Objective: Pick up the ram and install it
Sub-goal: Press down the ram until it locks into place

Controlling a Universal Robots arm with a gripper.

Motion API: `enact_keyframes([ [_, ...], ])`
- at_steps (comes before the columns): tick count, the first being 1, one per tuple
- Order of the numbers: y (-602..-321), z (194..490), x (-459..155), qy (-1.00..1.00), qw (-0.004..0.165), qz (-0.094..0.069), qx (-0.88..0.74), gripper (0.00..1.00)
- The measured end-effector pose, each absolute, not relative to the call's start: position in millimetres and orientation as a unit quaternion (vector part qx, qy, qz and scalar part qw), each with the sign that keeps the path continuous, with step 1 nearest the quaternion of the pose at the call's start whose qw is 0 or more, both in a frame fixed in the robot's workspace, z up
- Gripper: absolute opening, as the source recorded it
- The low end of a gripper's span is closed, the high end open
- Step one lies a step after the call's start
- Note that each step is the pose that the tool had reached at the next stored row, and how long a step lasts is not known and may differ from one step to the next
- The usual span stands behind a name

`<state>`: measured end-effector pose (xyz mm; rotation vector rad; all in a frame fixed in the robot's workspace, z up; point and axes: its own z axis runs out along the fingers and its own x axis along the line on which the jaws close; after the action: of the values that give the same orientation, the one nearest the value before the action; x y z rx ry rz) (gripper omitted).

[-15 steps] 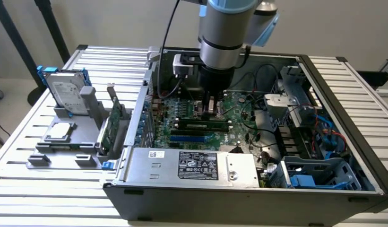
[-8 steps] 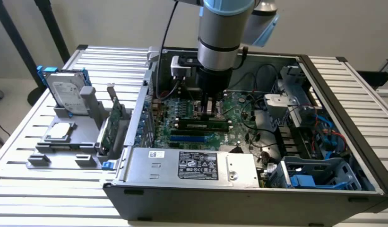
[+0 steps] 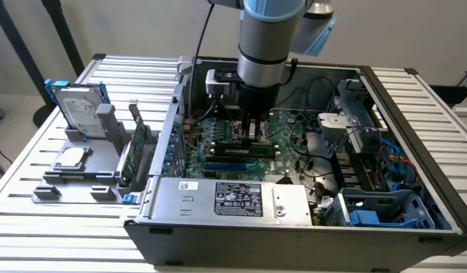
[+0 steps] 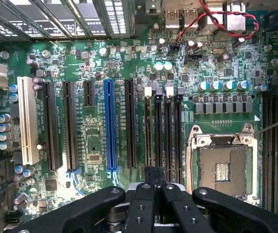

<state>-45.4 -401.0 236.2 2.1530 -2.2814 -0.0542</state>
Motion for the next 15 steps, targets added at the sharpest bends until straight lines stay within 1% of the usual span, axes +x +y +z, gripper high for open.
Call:
enact_keyframes([
  [15, -399.8, 228.2, -45.5, -0.72, 0.0, -0.015, 0.693, 0.11],
])
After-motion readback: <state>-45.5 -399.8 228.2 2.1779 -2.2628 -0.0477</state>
